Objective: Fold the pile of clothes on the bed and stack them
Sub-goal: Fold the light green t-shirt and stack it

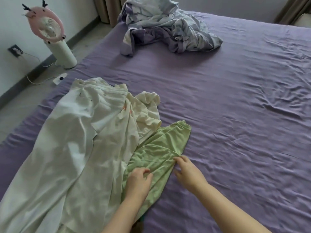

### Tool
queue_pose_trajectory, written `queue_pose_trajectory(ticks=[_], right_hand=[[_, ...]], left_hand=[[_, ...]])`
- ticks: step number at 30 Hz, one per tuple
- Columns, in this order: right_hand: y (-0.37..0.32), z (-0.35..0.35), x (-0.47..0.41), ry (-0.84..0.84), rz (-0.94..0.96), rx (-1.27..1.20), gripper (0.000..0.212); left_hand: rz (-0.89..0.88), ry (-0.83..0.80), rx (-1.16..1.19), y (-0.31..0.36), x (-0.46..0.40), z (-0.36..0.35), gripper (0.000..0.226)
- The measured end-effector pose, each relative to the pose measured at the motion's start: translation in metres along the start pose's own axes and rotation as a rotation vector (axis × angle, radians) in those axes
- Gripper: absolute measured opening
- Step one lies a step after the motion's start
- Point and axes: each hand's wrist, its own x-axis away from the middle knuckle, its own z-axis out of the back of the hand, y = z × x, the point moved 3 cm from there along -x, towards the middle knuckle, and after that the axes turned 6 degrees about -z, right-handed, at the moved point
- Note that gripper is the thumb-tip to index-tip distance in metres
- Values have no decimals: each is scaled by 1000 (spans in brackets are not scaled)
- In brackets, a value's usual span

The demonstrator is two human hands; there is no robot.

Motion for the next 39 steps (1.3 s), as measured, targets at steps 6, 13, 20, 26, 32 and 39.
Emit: queue_pose_trajectory(ticks=[6,13,20,26,32,39], right_hand=[[-7,1,-44,222,-308,-464,56],[-28,31,-39,265,-185,-758,27],[-34,126,7,295,13,-902,21],[-38,202,88,263,236,-771,25],[-46,289,173,484,412,-596,6],[-43,378,273,401,543,-677,21]], left_hand=[[-121,-46,8,1,-25,-11,29],[-239,-102,128,57,-38,-11,47],[-245,-73,340,136,-21,28,10],[-367,-55,583,226,45,93,21],[-510,-72,514,317,129,143,21],[-611,-3,663,424,218,183,12]])
